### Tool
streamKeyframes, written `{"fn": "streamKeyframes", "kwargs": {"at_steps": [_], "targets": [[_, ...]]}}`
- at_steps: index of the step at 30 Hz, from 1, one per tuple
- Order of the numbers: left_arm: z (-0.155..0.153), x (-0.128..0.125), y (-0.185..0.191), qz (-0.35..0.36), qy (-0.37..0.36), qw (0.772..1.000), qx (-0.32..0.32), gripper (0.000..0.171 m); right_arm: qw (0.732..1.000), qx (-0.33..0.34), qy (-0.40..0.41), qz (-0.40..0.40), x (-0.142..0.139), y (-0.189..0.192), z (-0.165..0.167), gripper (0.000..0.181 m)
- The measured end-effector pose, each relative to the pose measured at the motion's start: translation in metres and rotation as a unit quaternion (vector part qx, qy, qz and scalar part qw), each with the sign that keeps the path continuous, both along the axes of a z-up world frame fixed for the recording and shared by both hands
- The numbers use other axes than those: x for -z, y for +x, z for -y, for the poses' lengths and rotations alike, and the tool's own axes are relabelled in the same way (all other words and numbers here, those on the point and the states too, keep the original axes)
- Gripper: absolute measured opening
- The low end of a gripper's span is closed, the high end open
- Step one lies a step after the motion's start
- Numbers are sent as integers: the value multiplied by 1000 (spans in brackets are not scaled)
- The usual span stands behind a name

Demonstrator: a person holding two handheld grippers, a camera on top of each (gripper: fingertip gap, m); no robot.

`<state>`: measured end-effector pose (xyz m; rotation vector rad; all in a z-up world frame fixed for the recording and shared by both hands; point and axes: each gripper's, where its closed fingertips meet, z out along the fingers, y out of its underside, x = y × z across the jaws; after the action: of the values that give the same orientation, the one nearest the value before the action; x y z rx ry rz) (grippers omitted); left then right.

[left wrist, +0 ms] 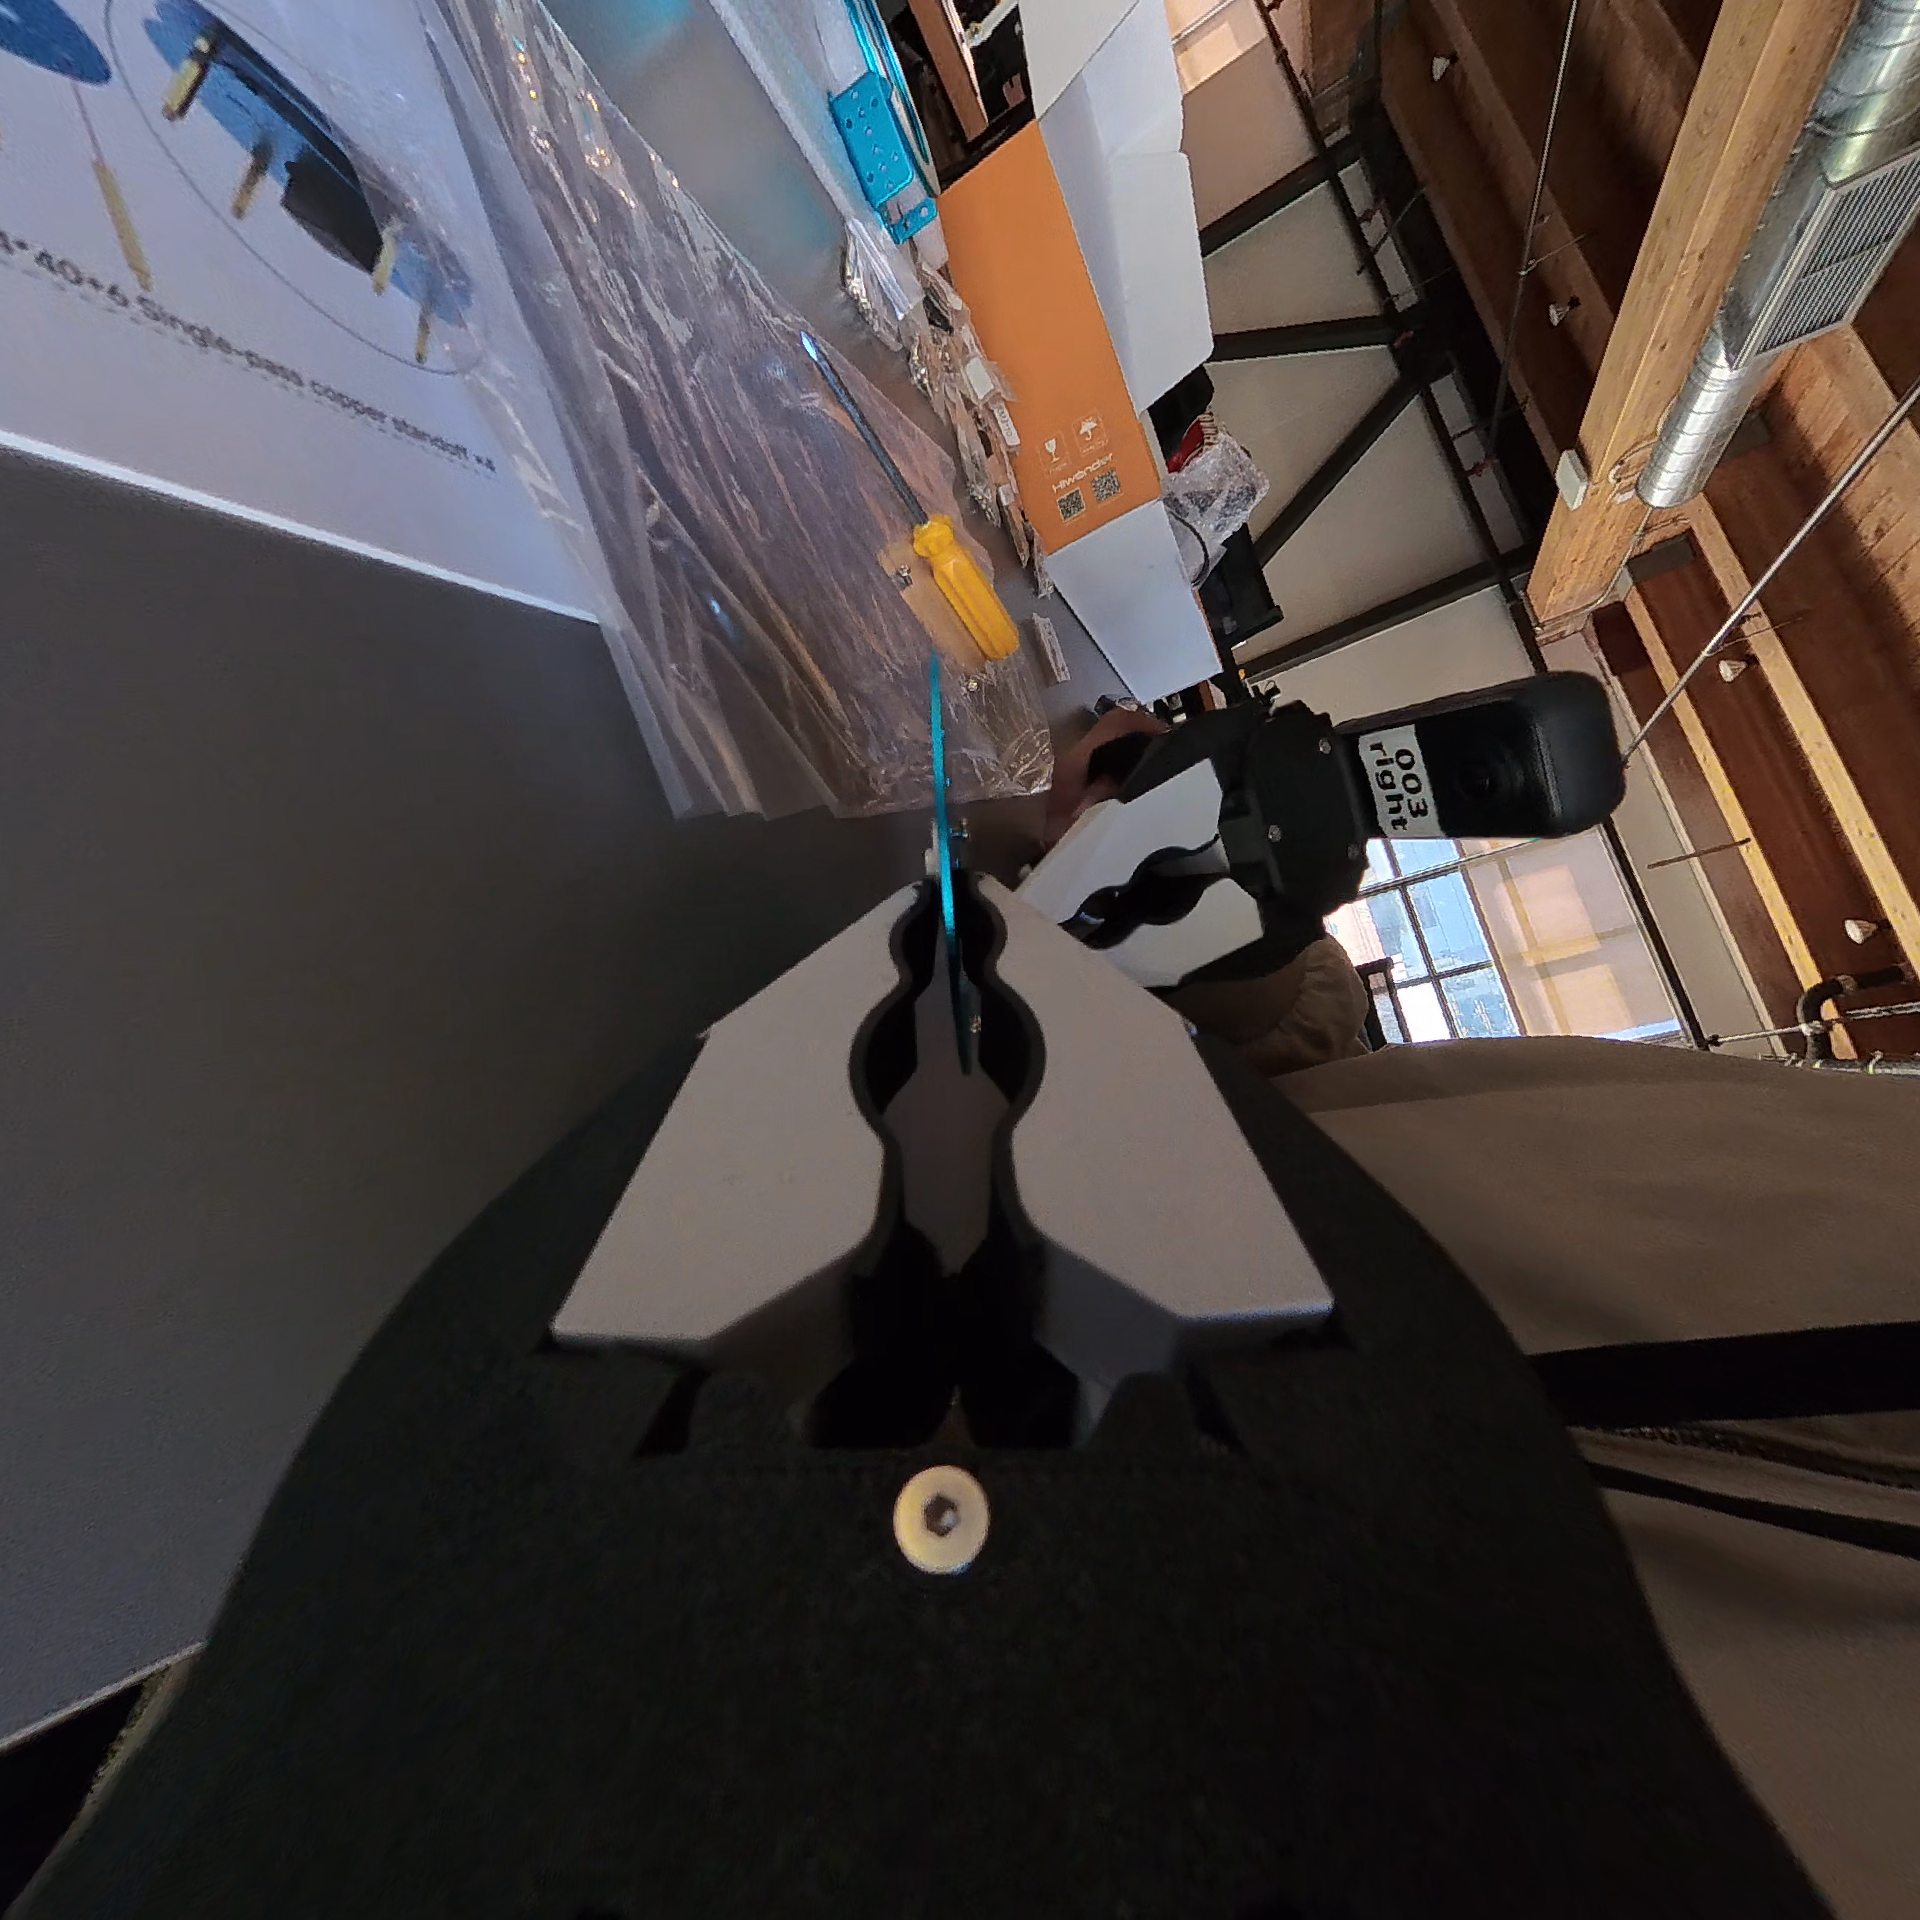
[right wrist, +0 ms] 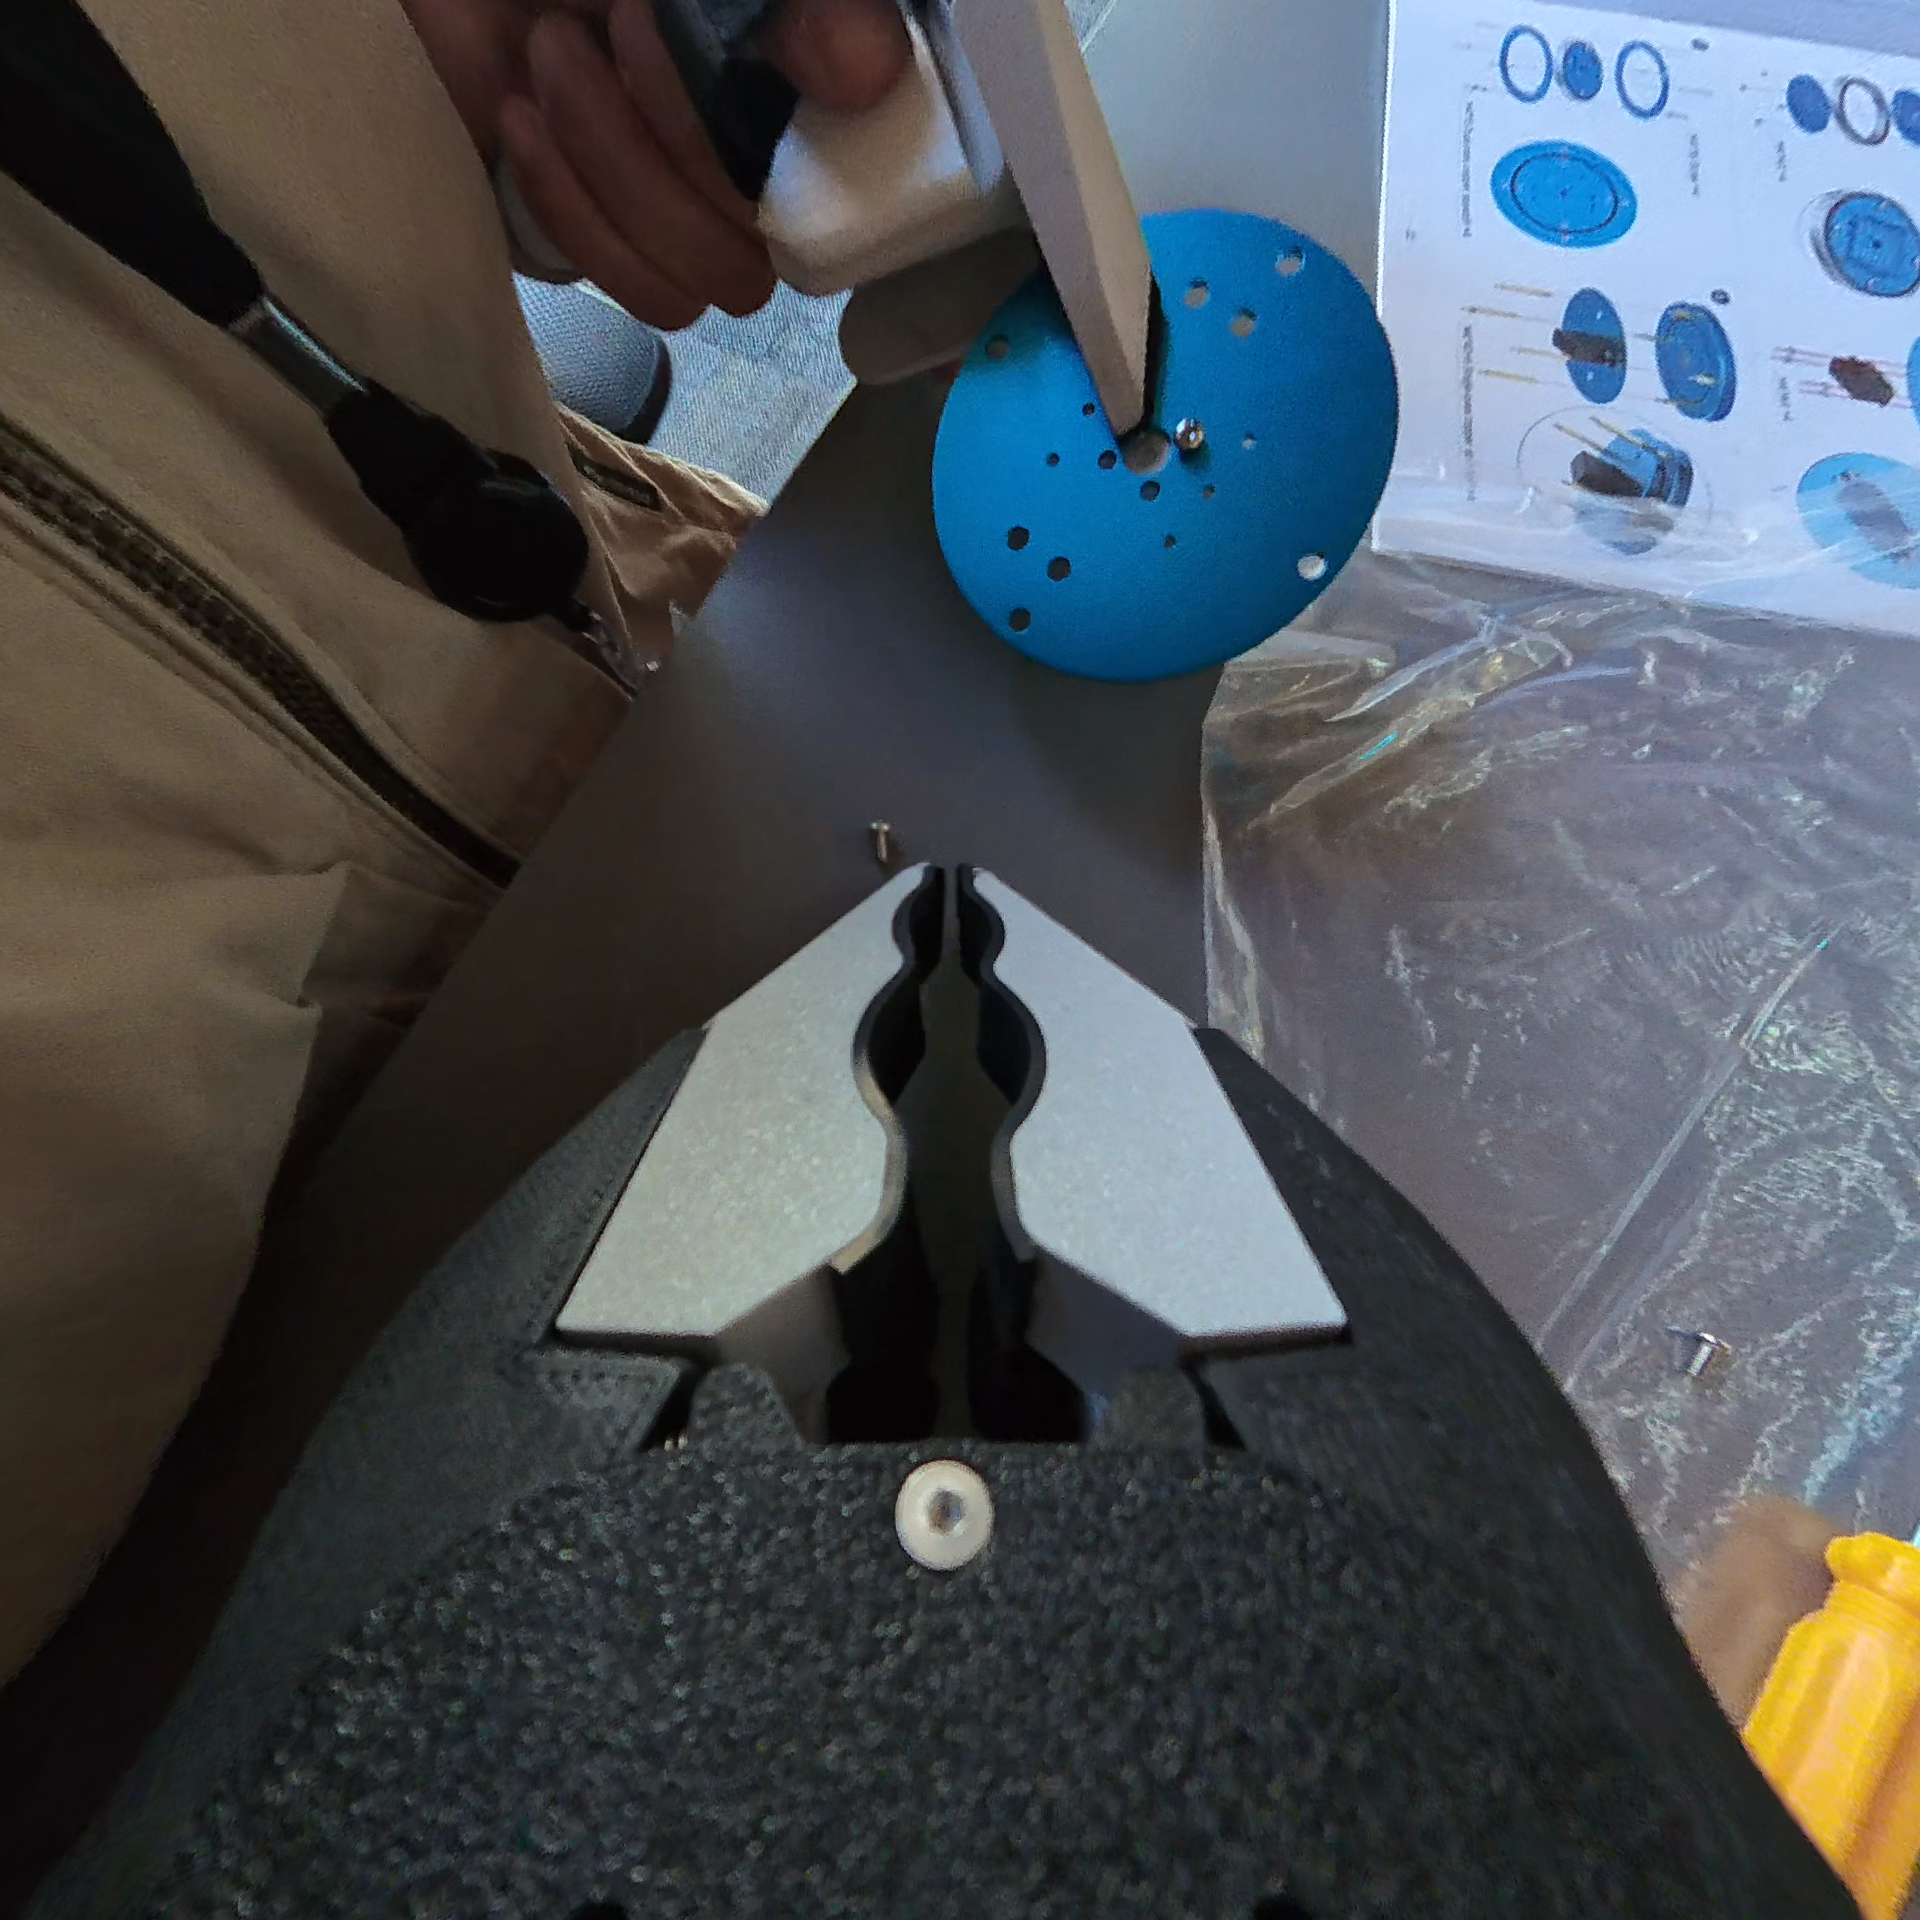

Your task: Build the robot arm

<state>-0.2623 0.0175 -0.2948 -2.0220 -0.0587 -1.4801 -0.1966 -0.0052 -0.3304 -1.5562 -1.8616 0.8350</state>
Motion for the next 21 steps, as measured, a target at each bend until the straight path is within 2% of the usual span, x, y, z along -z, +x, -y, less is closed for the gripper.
{"fn": "streamKeyframes", "kwargs": {"at_steps": [5, 8, 14, 21], "targets": [[0, -2, -5, 0, 0, 1000, -8, 4, 998, -3, -59, 18, -6, 0, 16, 18], [-1, -3, -11, 3, 2, 1000, -21, 4, 998, 45, -46, -3, -12, 0, 21, 18], [-1, 0, -8, 9, -4, 1000, -7, 4, 978, 202, -48, 0, -4, 13, 17, 17], [-1, -1, 4, 17, 1, 999, 37, 4, 961, 272, -41, 15, 4, 15, 14, 12]]}}
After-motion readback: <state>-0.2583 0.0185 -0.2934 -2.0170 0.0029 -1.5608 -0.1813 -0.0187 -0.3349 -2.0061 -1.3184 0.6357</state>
